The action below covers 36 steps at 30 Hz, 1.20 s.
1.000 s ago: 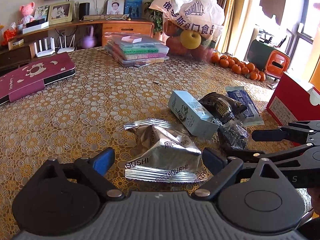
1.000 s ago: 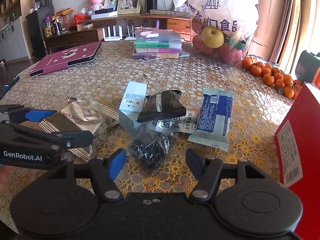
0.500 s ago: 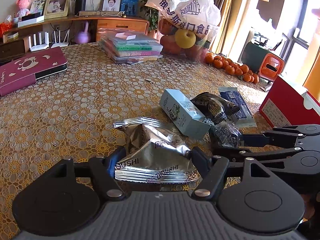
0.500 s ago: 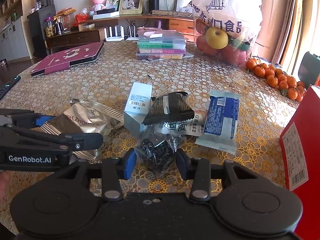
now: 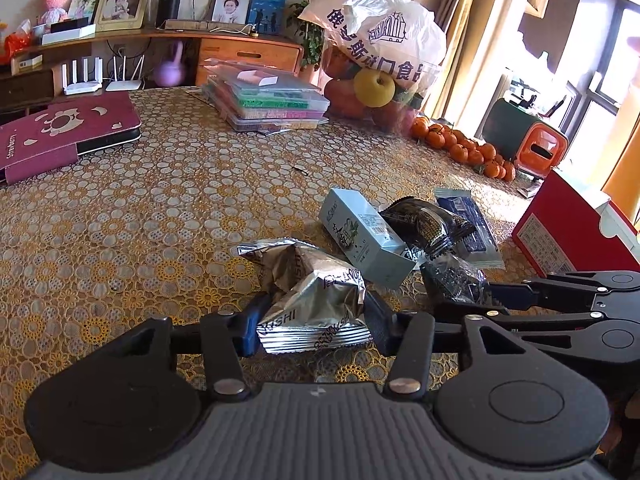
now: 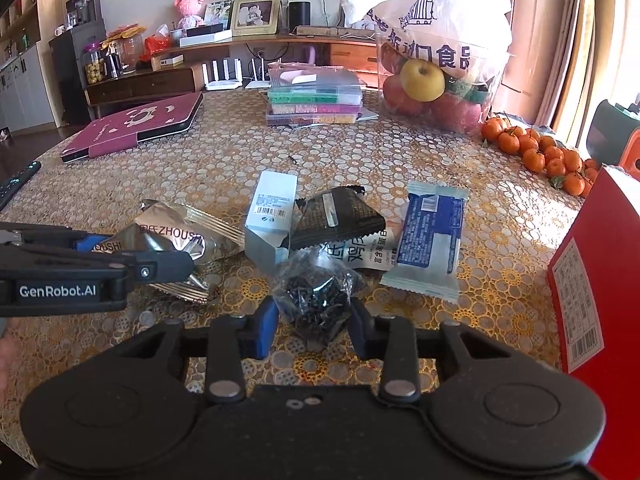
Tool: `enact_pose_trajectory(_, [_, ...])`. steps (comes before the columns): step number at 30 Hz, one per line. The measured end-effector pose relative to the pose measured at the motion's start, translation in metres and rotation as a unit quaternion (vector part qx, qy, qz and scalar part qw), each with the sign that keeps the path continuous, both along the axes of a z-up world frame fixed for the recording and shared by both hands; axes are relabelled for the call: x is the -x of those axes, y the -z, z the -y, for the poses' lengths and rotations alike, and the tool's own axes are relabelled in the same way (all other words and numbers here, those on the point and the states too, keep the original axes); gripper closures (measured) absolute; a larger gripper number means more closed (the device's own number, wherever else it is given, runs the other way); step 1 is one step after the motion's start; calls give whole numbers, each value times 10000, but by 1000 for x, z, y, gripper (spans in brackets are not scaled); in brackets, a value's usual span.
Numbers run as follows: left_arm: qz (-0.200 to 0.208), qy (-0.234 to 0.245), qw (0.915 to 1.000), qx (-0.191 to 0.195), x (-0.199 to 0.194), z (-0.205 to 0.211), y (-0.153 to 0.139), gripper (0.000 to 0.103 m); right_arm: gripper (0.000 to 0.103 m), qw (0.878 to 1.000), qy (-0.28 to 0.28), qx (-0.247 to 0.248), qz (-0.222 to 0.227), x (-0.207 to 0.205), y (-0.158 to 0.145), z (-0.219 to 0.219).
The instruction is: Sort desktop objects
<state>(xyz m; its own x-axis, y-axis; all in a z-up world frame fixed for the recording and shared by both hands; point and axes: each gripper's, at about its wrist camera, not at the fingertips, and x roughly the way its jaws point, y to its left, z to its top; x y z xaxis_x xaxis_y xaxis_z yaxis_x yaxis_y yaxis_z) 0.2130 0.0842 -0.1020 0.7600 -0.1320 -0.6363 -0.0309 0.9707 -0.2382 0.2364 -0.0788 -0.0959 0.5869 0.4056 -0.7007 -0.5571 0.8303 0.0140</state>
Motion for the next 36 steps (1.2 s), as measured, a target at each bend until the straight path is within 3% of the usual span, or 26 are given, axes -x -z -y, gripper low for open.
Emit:
enact_pose_trajectory(4, [14, 8, 10000, 90, 3, -1, -3, 66, 68, 10000, 36, -58, -5, 5, -3, 5])
enact_pose_trajectory(5, [11, 15, 9999, 118, 4, -1, -4, 80, 68, 10000, 36, -71, -3, 6, -4, 6])
enact_pose_trajectory(18, [36, 22, 9997, 261, 27, 4, -16, 81, 70, 9996, 53, -246, 150, 29, -25, 23])
enact_pose_trajectory(36, [272, 469, 9976, 442, 66, 40, -52, 81, 70, 9989, 197, -325, 268, 73, -52, 64])
